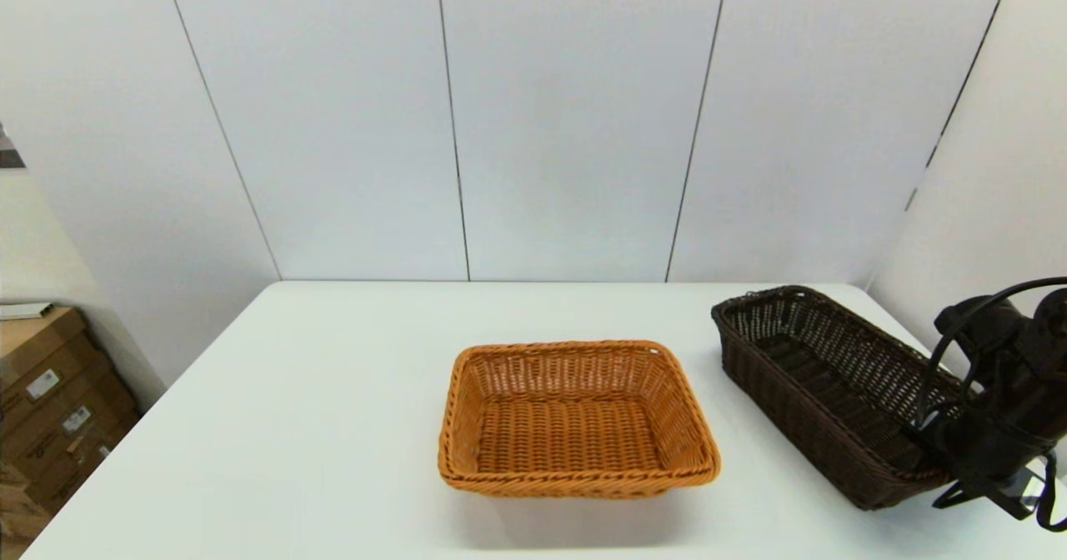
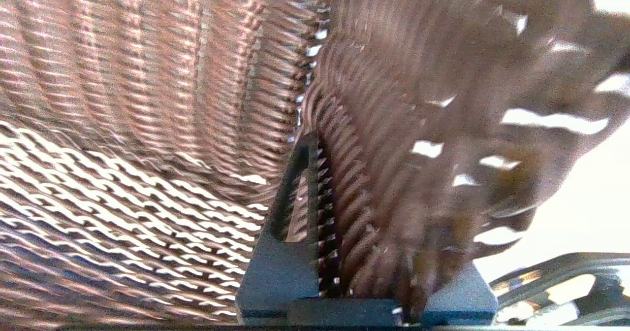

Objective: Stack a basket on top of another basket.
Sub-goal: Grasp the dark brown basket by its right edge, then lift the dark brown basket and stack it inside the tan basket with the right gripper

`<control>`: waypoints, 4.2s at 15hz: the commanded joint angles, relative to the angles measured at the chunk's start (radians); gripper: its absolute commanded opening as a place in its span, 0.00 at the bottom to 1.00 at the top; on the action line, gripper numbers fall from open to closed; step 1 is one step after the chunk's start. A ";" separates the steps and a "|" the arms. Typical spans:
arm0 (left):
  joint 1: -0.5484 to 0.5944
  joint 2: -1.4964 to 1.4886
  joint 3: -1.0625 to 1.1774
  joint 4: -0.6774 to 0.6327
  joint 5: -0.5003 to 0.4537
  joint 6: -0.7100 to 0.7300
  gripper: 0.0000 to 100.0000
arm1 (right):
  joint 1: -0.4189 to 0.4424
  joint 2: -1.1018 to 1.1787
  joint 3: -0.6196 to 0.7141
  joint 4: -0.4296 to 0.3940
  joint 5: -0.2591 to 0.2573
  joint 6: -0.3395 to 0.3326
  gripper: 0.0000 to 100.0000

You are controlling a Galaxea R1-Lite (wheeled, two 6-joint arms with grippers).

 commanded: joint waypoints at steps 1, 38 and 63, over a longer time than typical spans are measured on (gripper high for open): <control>0.000 -0.002 0.000 0.000 0.000 -0.001 1.00 | -0.023 -0.020 -0.004 0.004 0.002 0.004 0.00; 0.000 -0.002 -0.002 0.000 0.000 -0.001 1.00 | 0.606 -0.076 -0.536 0.234 0.288 -0.289 0.00; 0.000 -0.002 0.000 0.000 0.000 -0.001 1.00 | 0.605 0.070 -0.587 0.234 0.290 -0.375 0.00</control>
